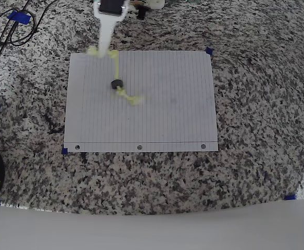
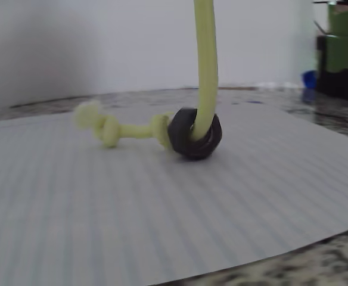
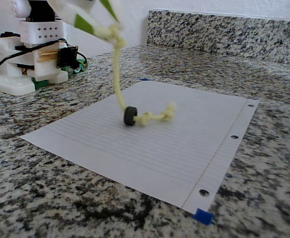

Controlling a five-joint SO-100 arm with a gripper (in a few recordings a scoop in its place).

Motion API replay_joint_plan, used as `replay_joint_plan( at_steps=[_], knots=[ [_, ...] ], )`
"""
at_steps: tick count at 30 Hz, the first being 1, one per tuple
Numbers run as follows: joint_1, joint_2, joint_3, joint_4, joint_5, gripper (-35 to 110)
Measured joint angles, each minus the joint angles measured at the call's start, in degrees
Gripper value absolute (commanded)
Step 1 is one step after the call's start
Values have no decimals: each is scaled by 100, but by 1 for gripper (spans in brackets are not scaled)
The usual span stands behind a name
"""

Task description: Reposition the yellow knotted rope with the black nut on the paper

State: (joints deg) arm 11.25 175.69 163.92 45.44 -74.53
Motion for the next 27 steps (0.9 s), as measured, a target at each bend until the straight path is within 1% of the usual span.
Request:
replay_joint_plan(
  at_steps=[7, 13, 21, 22, 23, 27],
  knots=[
    [-545, 466, 729, 18, 185, 0],
    [-976, 501, 826, 18, 185, 0],
    [-1178, 545, 949, -193, 202, 0],
    [-1222, 519, 993, -220, 220, 7],
    [-1266, 475, 1028, -237, 255, 19],
    [-1318, 510, 1037, -246, 272, 49]
  ],
)
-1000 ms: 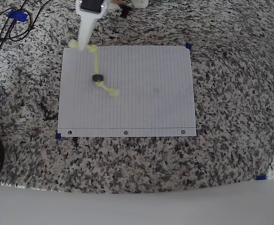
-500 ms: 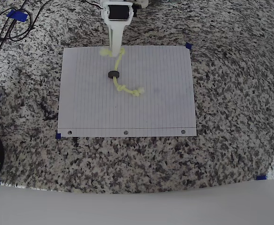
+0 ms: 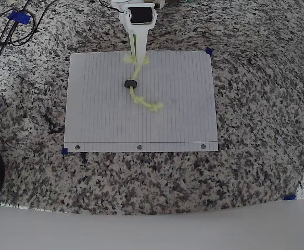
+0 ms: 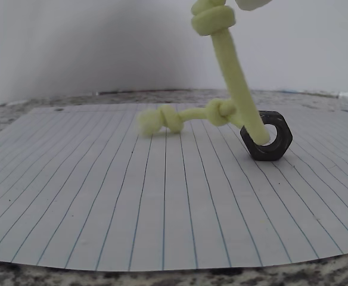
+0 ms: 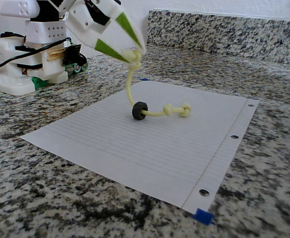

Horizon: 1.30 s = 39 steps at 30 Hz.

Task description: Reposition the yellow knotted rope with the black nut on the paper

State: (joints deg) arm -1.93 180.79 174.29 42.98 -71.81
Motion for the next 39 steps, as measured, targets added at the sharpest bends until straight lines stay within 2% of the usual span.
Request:
replay_joint_plan(
  at_steps=[4, 11, 17, 32, 39],
  knots=[
    [-62, -9, 0, 44, 0, 63],
    [-88, -9, 0, 53, 0, 72],
    [-88, 79, 0, -62, 0, 70],
    [26, 923, 0, -1380, 0, 59],
    [88, 765, 44, -1222, 88, 62]
  ],
)
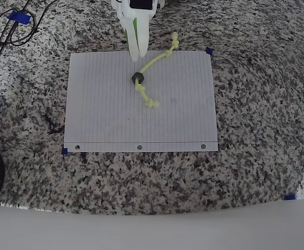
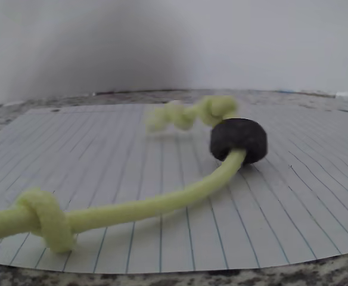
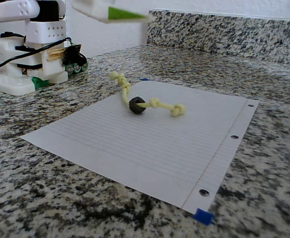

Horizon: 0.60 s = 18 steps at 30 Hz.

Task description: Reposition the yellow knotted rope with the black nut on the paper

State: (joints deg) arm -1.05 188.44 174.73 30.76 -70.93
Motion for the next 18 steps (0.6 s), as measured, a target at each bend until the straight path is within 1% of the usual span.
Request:
replay_joint_plan(
  at_steps=[2, 5, 7, 11, 13, 18],
  knots=[
    [132, -18, 9, 35, 0, 61],
    [202, -255, 9, 35, 0, 53],
    [246, -624, 18, 35, 0, 45],
    [220, -1380, -35, 62, 0, 21],
    [211, -1749, -308, 202, 0, 13],
    [-44, -2988, -1266, 624, 0, 3]
  ],
)
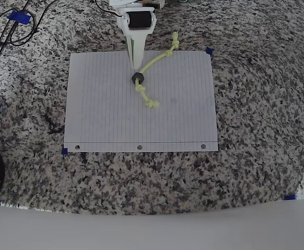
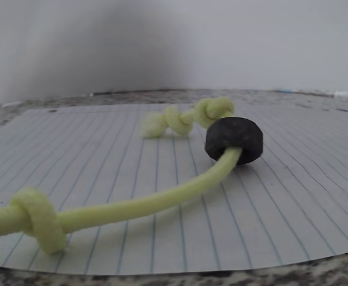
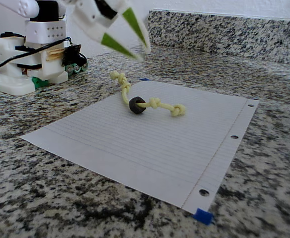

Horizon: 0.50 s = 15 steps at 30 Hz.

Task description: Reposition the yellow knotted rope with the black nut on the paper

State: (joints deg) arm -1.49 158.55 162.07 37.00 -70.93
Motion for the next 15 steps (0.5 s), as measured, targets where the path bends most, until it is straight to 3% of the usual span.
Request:
replay_joint_plan(
  at_steps=[15],
  knots=[
    [-352, -4351, -2751, 729, 44, 0]
  ],
)
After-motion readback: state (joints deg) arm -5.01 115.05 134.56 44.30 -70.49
